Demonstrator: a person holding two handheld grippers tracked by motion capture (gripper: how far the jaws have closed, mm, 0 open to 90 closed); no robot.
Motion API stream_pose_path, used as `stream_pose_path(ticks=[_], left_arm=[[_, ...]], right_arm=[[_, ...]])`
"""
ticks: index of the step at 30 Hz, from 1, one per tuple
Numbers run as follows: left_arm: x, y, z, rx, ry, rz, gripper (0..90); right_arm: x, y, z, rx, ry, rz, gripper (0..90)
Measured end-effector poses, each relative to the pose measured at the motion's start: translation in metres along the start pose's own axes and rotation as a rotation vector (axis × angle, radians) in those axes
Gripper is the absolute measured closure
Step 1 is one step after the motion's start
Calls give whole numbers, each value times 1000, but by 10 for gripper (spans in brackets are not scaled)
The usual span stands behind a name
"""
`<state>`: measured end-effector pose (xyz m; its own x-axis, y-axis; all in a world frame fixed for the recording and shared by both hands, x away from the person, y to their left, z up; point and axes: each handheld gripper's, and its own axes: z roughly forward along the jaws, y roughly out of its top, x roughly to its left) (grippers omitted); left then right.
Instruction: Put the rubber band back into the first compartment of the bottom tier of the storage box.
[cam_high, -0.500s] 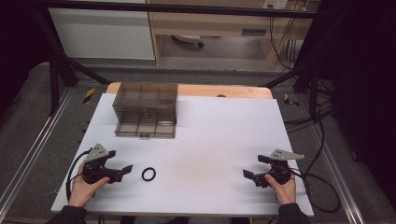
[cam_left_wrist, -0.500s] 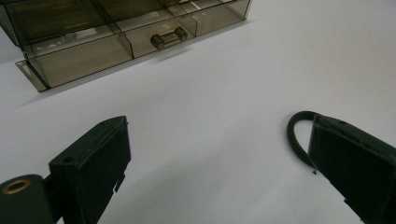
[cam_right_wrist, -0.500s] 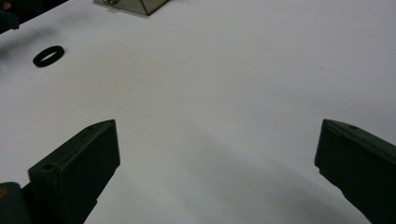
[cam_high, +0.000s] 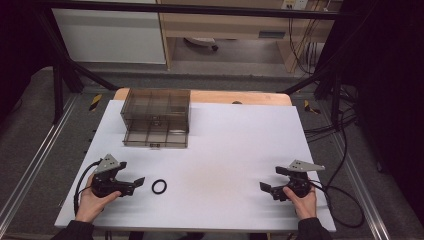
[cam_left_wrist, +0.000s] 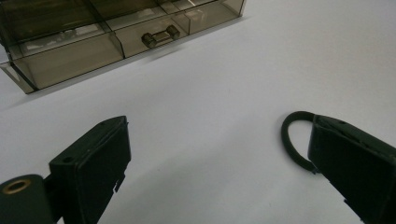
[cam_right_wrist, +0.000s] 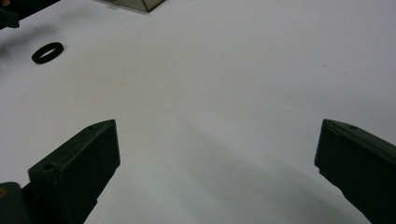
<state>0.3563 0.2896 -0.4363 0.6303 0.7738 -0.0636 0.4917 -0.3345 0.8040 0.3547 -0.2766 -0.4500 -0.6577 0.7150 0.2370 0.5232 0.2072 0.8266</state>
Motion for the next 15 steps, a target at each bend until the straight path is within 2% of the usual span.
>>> stream_pose_path(ticks=[15], left_arm=[[-17, 8, 9, 16, -12, 19, 61]], right_arm=[[0, 0, 1, 10, -1, -5, 6]])
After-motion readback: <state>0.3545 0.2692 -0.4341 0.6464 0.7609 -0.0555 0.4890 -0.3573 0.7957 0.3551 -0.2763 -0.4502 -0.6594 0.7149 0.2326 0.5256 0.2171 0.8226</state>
